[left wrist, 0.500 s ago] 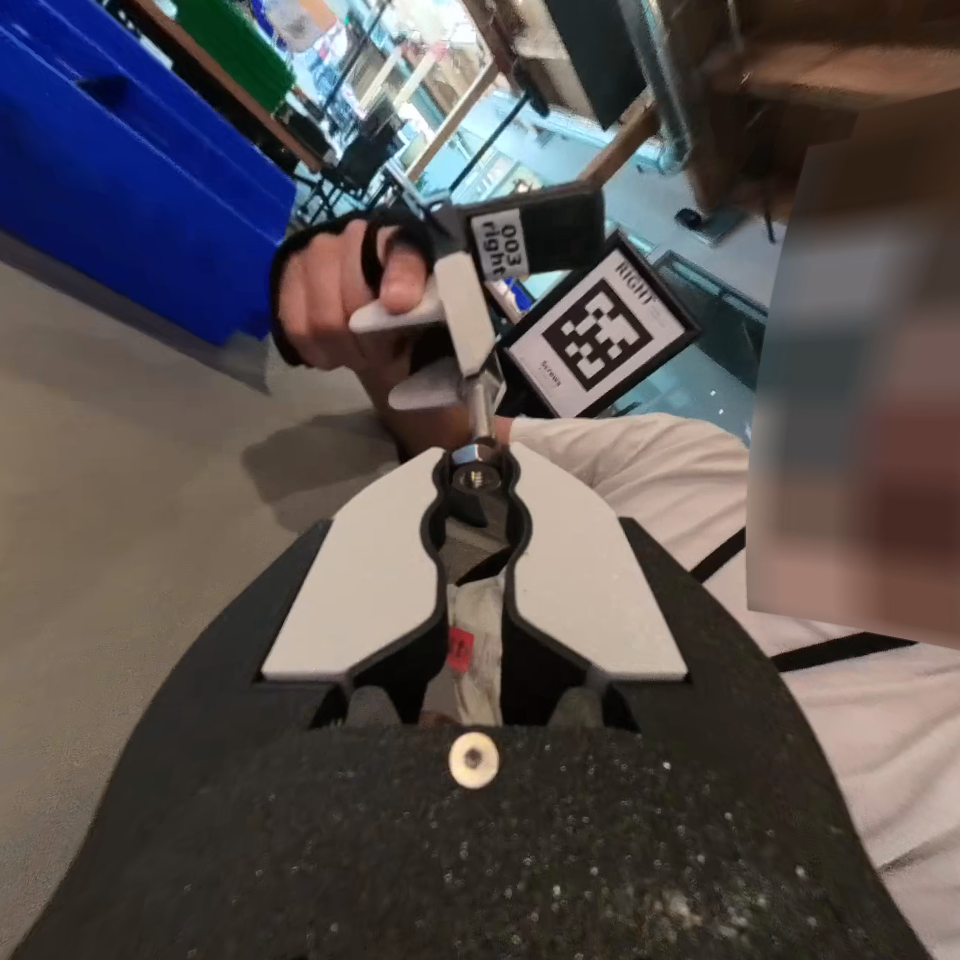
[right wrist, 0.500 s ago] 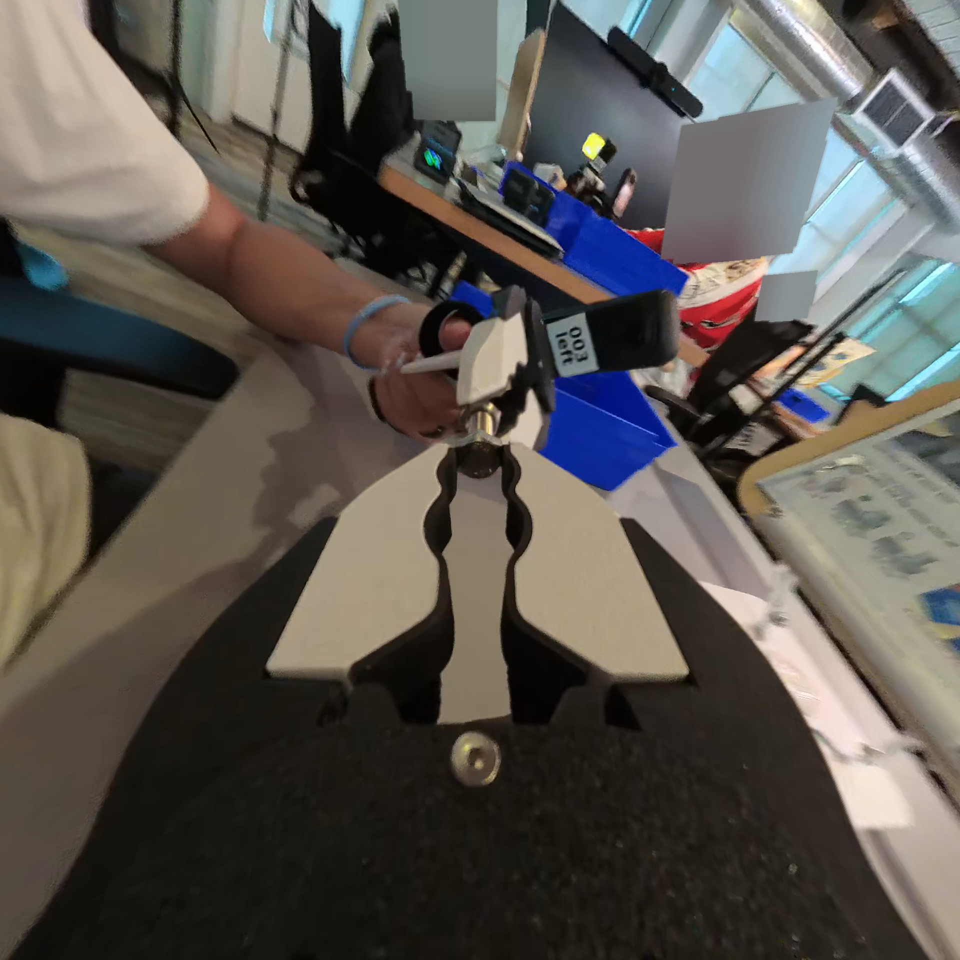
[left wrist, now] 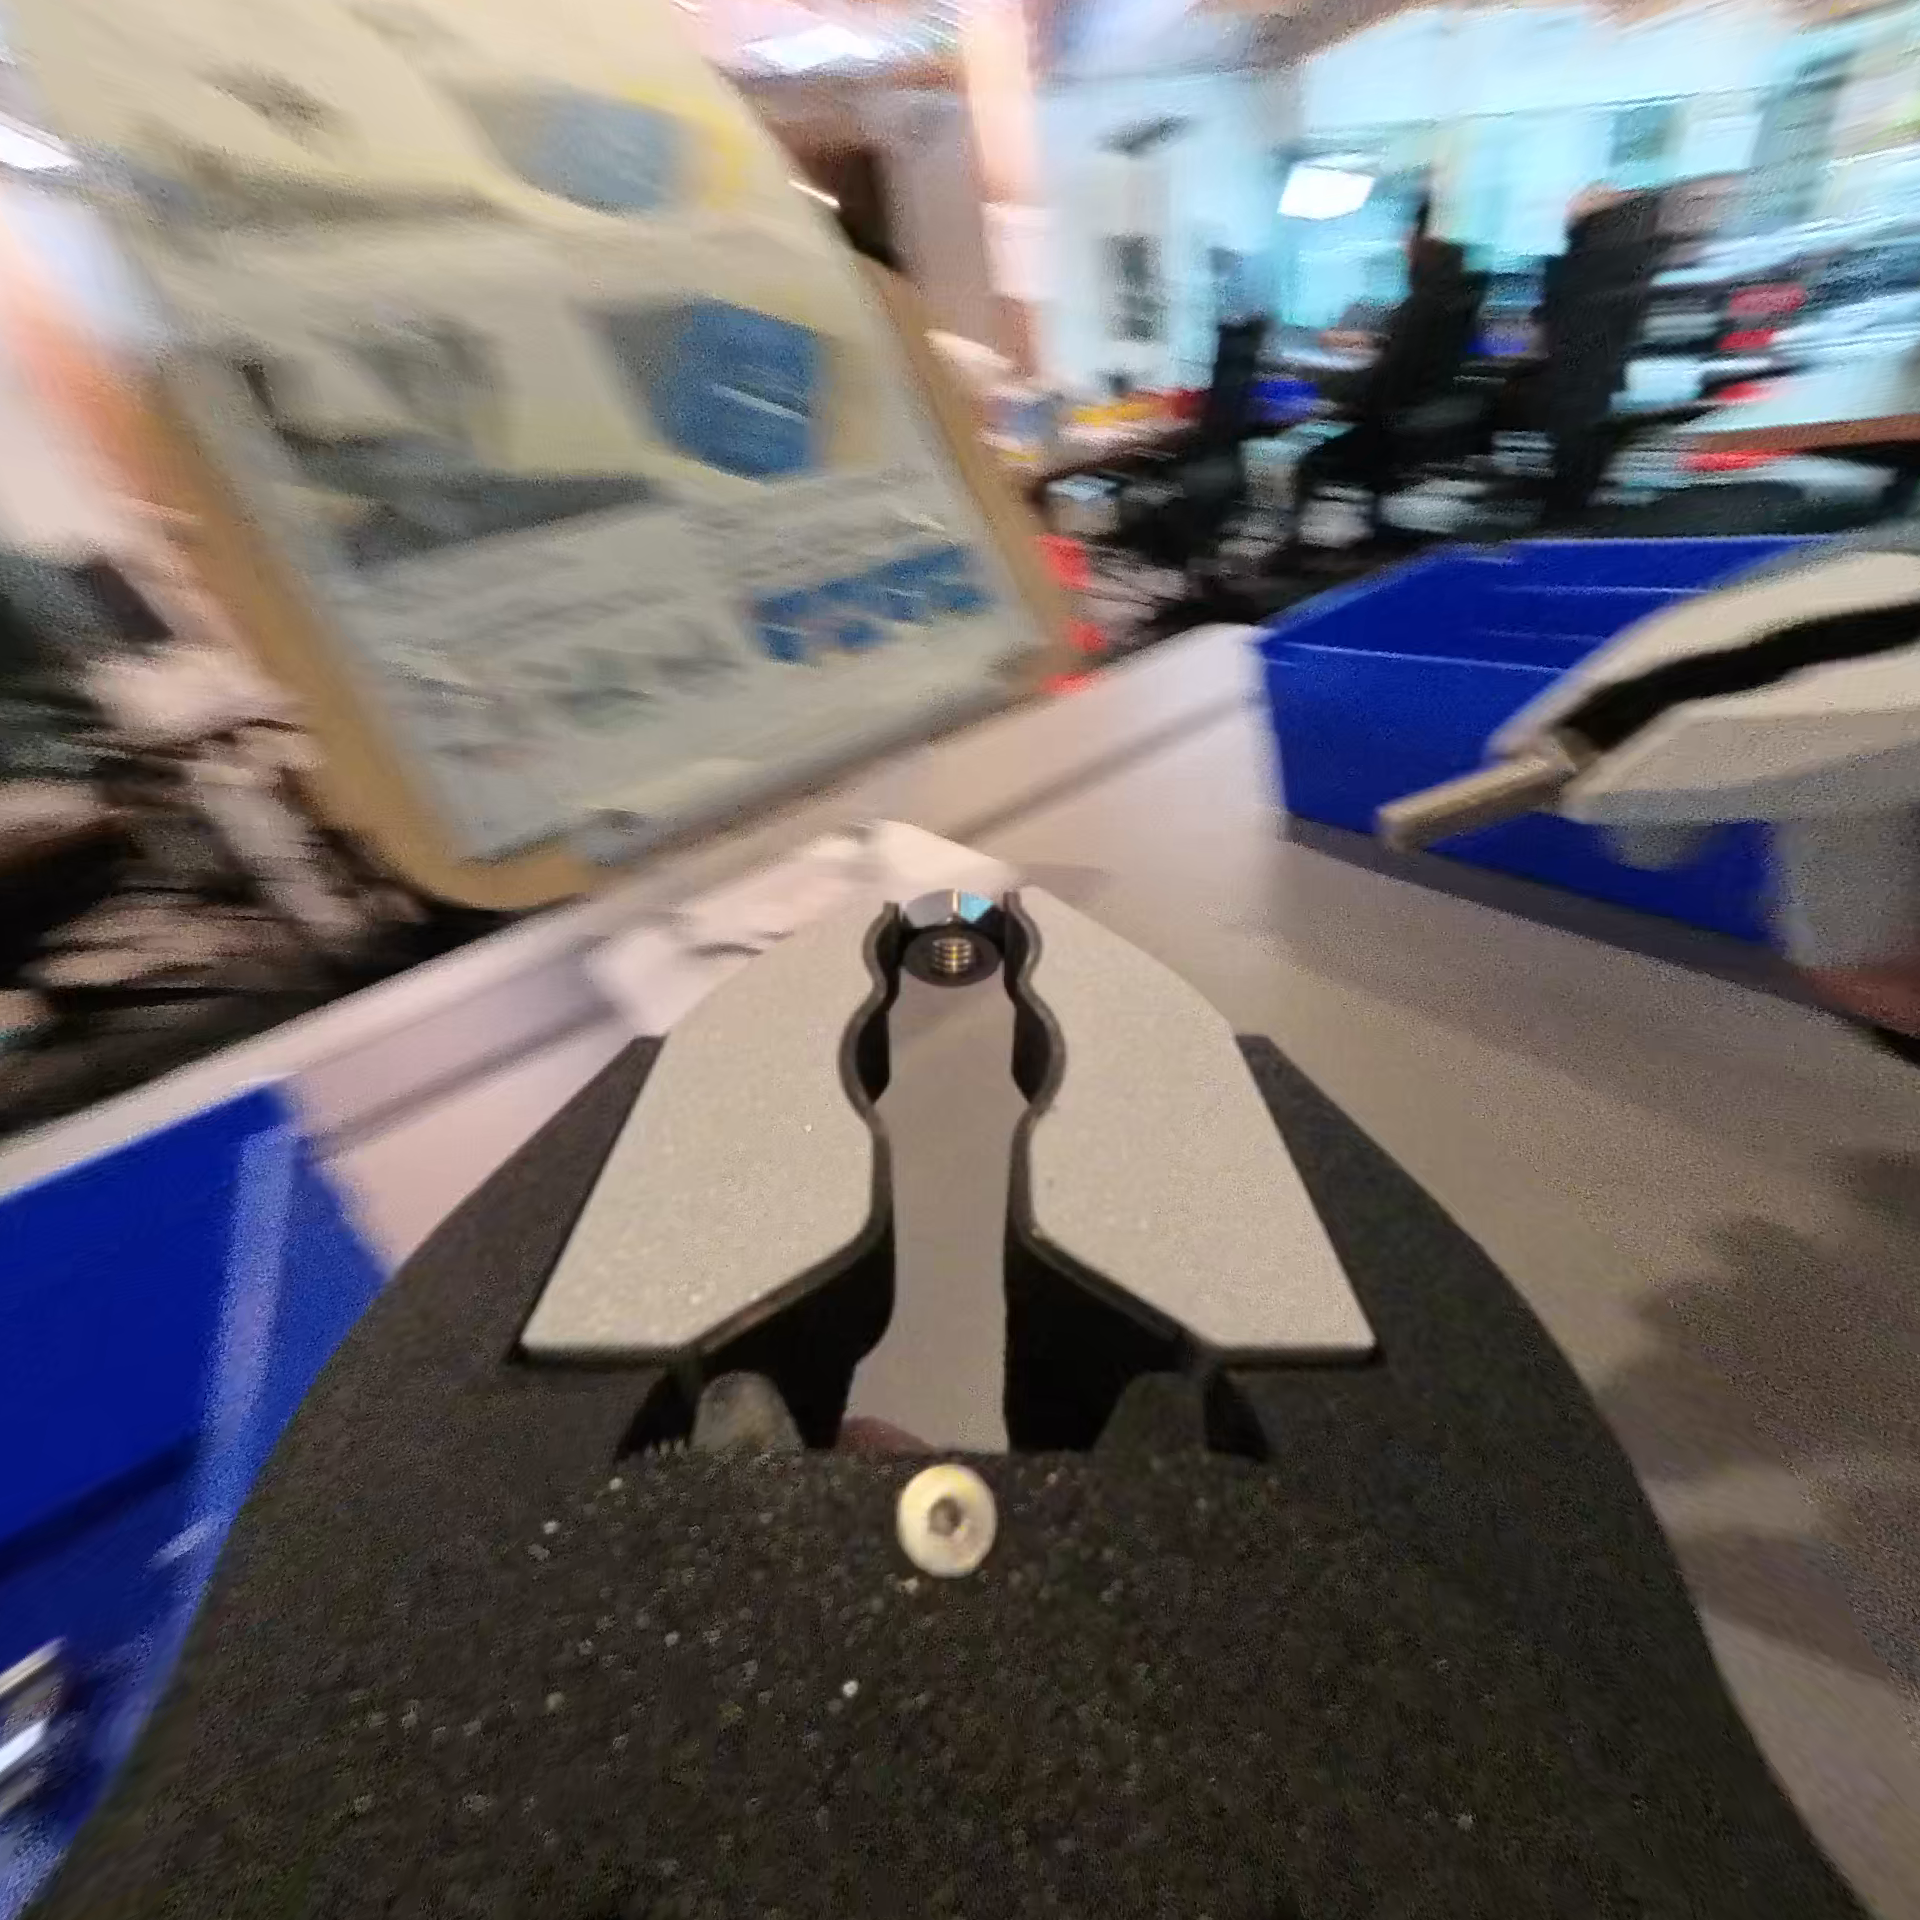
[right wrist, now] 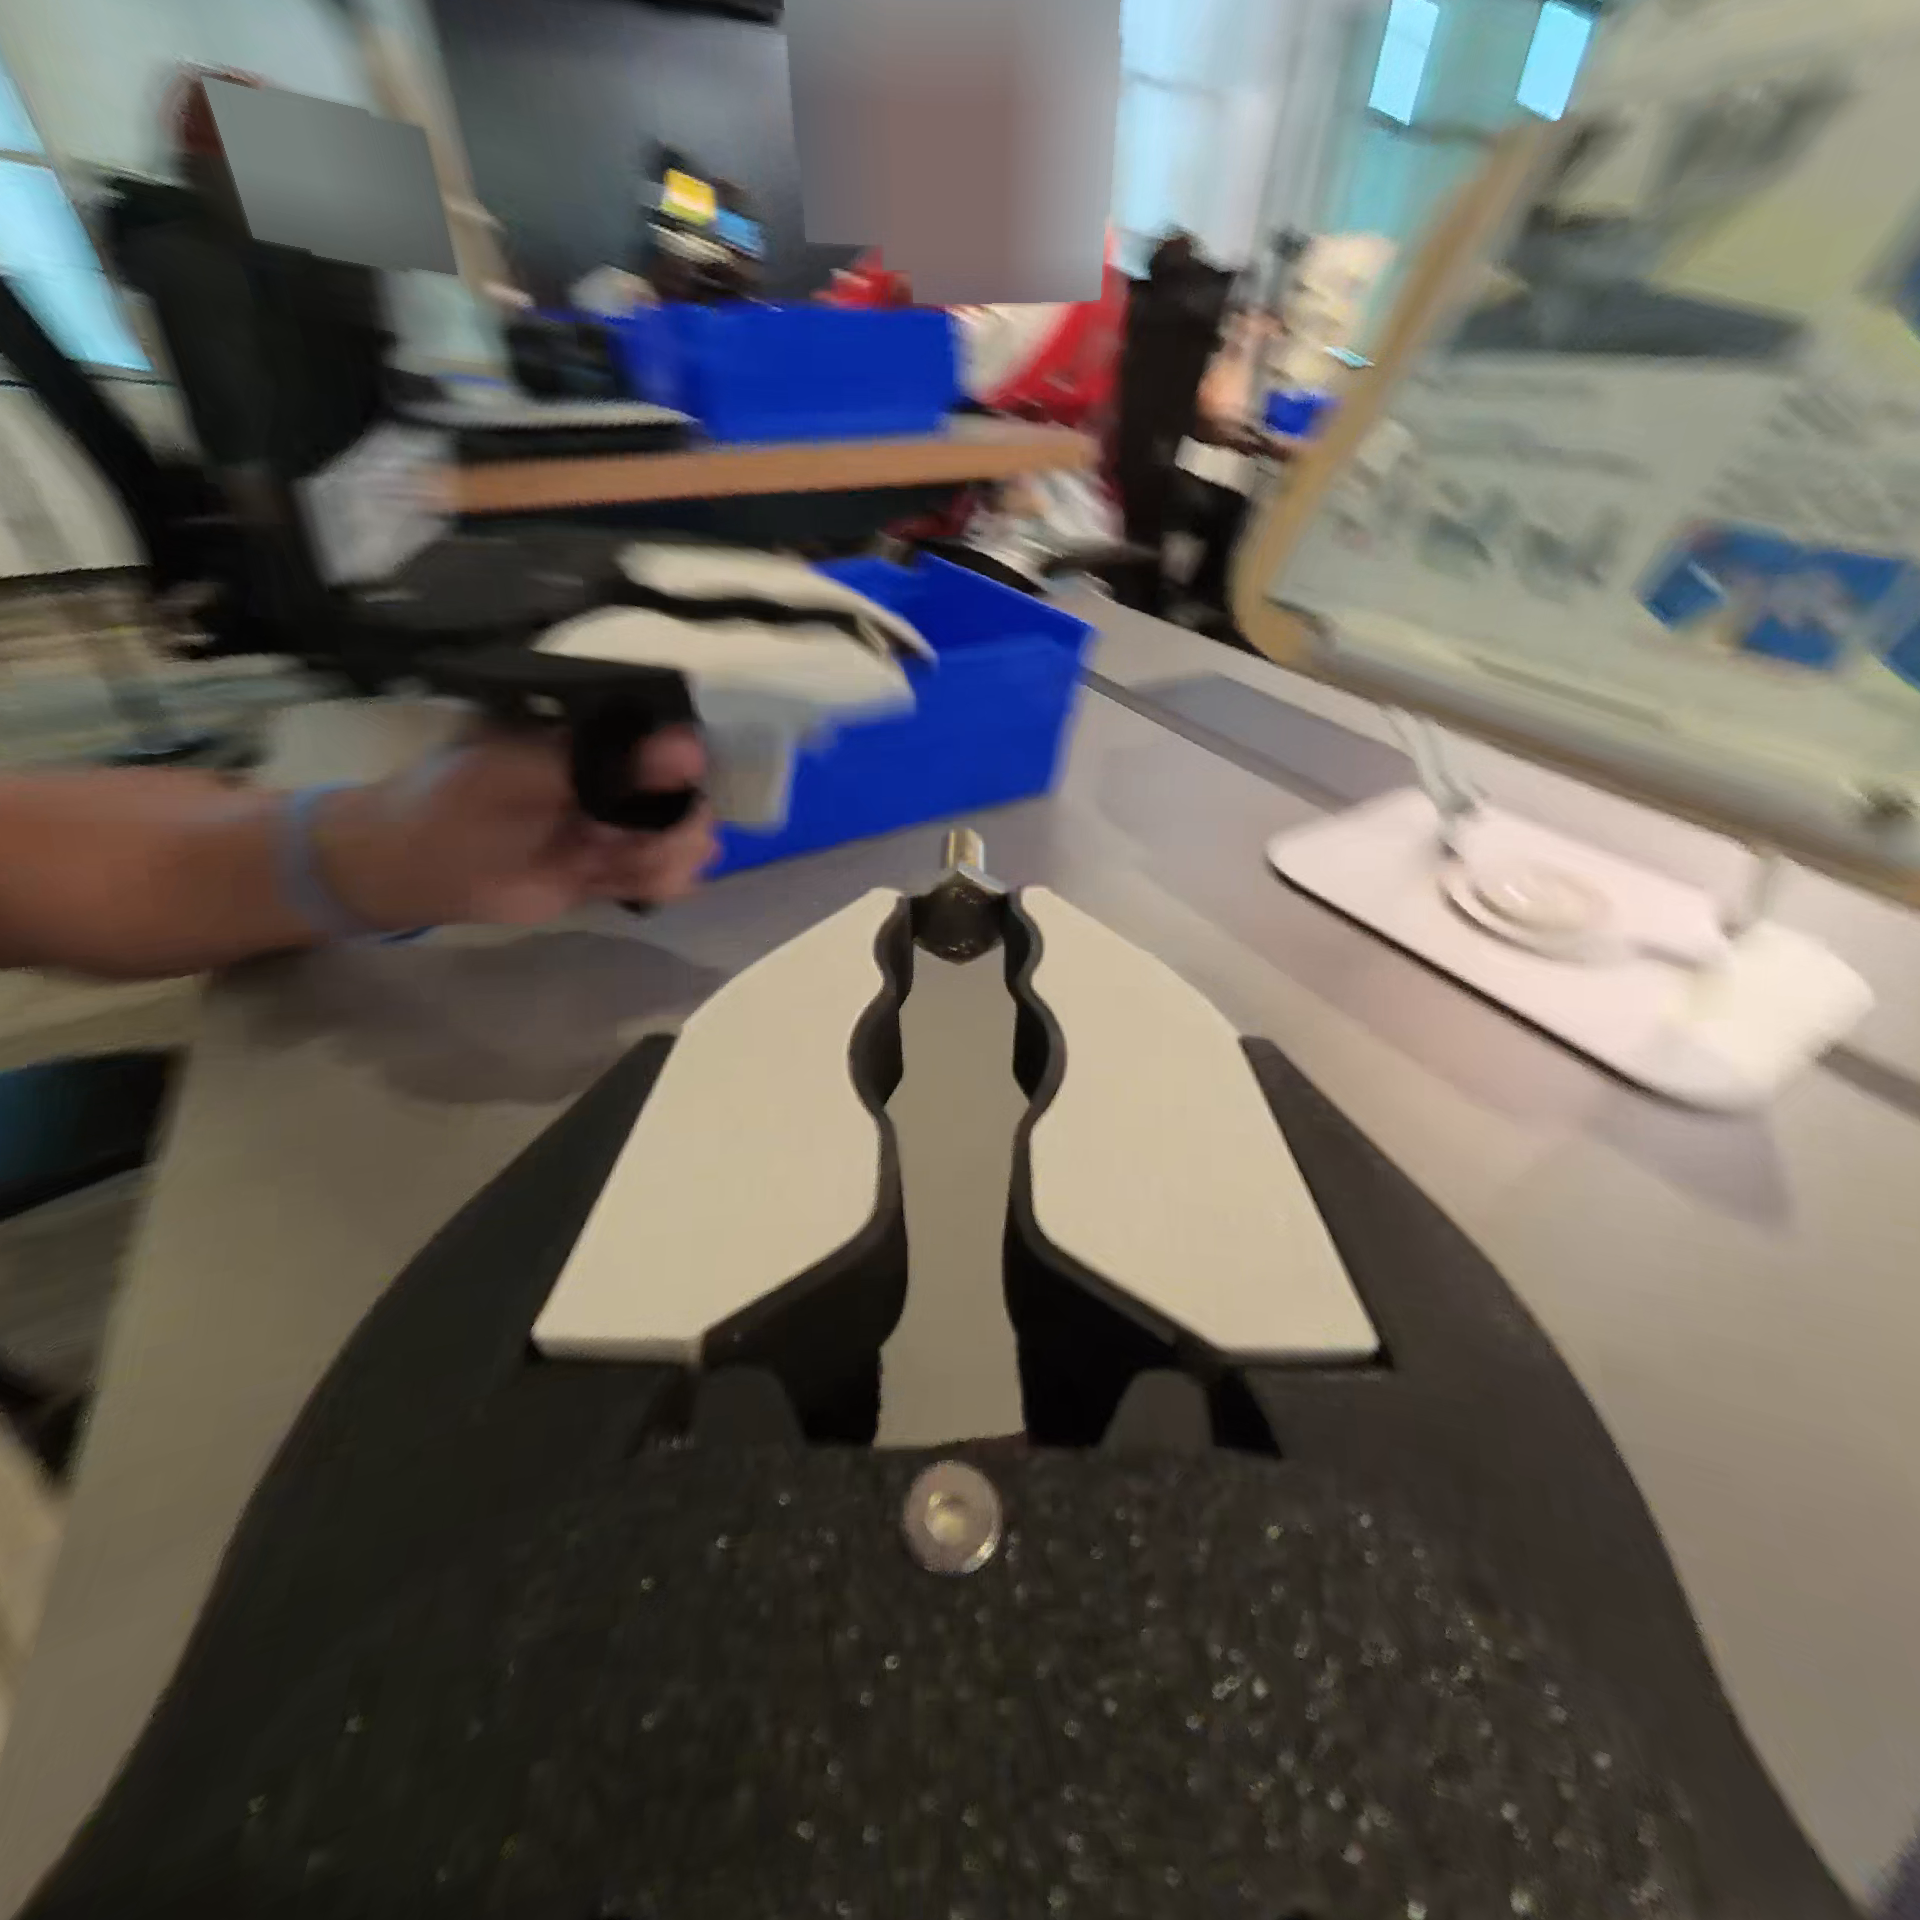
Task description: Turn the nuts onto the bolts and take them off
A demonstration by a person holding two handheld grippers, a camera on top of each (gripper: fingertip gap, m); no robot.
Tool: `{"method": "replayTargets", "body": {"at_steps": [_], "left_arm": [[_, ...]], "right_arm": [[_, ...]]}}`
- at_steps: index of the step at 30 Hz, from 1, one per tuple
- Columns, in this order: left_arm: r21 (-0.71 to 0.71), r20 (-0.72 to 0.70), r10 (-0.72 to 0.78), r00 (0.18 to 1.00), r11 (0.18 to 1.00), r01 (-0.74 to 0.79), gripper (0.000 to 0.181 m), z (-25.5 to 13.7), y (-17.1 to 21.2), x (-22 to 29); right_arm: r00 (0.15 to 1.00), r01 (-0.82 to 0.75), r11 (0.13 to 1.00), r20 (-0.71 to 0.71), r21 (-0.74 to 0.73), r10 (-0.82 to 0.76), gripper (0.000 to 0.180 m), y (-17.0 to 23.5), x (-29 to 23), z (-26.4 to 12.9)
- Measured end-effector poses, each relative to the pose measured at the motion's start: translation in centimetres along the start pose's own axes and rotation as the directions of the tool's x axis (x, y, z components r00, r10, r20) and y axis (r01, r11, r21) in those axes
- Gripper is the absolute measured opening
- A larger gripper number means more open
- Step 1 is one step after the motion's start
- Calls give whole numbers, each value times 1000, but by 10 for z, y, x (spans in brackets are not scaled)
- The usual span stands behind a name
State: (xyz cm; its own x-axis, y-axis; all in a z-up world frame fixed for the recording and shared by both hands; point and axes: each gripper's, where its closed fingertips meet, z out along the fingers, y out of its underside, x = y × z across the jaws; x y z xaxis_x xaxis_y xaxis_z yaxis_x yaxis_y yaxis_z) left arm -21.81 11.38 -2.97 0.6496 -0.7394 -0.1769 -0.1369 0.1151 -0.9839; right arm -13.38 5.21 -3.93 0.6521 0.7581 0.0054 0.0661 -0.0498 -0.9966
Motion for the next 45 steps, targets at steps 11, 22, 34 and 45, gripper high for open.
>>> {"method": "replayTargets", "body": {"at_steps": [11, 22, 34, 45], "left_arm": [[-42, 160, 29, 987, 999, -22, 18, -2, 25, -2], [-135, 65, -63, 996, 988, 71, 18, 6, 45, 7], [-175, 7, -8, 1000, 984, 9, 18, 9, 51, 21], [-171, 3, 75, 997, 982, -73, 18, 8, 49, 24]], "right_arm": [[971, -64, 997, -232, -42, 53, 16, 25, 29, 3], [961, -16, 999, -275, -50, 2, 16, 7, 41, -5], [827, -532, 459, -553, -712, 101, 17, 78, 273, -179], [855, -468, 312, -513, -827, -75, 17, 127, 320, -182]]}}
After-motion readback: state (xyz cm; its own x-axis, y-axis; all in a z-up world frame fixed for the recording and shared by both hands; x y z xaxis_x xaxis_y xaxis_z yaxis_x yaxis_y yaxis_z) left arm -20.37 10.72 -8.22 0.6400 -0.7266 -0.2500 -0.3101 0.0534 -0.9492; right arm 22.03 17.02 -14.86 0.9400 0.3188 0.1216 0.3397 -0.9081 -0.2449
